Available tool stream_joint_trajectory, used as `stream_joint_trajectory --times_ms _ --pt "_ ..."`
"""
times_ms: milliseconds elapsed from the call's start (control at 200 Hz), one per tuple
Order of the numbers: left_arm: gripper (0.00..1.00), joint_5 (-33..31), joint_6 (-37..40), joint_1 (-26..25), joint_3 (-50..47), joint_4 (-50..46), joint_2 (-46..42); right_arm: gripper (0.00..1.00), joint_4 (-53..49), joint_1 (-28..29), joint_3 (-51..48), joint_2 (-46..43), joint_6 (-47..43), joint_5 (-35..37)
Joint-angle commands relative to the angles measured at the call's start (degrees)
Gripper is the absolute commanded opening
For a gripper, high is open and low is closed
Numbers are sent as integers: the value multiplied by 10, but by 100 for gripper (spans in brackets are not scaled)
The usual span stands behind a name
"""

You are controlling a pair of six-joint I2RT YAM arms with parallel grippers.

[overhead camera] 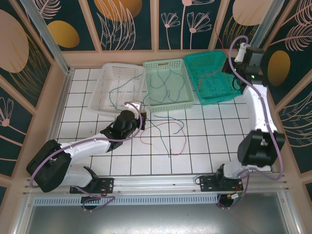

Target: Untangle the cables

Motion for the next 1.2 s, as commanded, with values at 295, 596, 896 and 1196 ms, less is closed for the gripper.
stream_joint_trajectory --times_ms 295,596,896,1196 --pt "1 17 9 2 7 3 0 0 -205 38 333 323 -112 251" --pt "1 18 2 2 3 7 -3 0 -271 42 389 441 -105 219" --pt "1 19 -4 2 6 8 -6 52 -259 37 373 452 -73 169" --pt "2 17 -12 1 3 10 -15 67 -184 62 276 314 -43 194"
